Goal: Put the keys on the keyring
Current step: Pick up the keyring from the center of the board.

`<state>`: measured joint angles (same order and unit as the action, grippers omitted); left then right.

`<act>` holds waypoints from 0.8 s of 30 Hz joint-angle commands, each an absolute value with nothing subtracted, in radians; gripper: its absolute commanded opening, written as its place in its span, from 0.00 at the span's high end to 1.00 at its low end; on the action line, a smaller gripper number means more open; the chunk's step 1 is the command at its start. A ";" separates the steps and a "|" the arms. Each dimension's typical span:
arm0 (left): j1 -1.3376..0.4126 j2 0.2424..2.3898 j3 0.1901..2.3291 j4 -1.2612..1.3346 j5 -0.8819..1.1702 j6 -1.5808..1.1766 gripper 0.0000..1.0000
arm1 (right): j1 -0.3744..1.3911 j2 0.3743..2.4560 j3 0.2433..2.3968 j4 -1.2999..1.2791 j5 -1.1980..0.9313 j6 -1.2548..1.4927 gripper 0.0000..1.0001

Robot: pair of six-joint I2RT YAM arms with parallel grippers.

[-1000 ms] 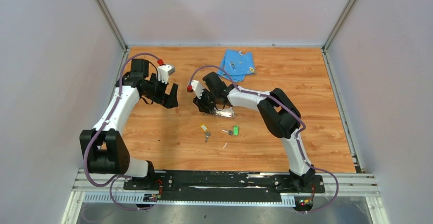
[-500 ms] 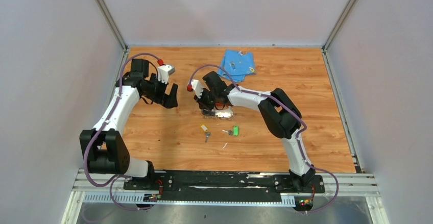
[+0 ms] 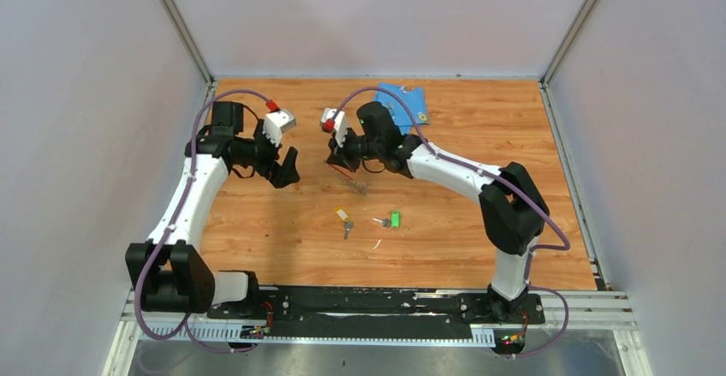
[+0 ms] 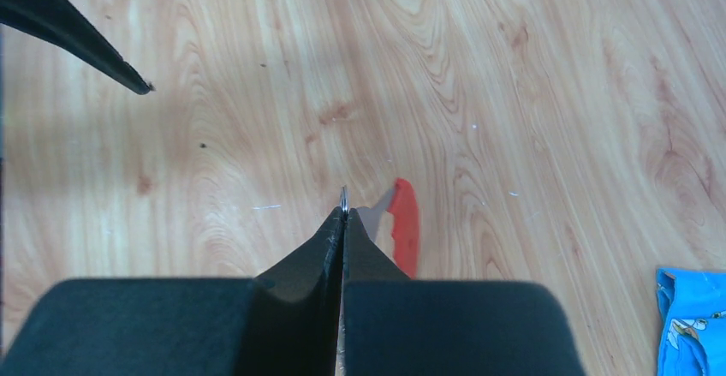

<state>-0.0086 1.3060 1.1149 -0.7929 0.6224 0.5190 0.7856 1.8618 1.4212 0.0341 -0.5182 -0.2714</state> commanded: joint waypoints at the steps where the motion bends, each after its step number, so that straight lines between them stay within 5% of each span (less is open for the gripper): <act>1: -0.003 1.200 1.115 -0.878 0.788 0.705 0.00 | 0.787 1.764 1.336 0.140 -0.592 -0.199 1.00; 3: -0.003 1.156 1.125 -0.898 0.858 0.734 0.09 | 0.787 1.715 1.292 0.182 -0.619 -0.166 1.00; 7: -0.003 1.082 1.164 -0.913 0.937 0.732 0.47 | 0.788 1.612 1.228 0.265 -0.670 -0.105 1.00; 24: -0.192 0.915 1.190 -0.925 0.965 0.702 0.42 | 0.927 1.349 1.193 0.122 -0.689 -0.186 0.99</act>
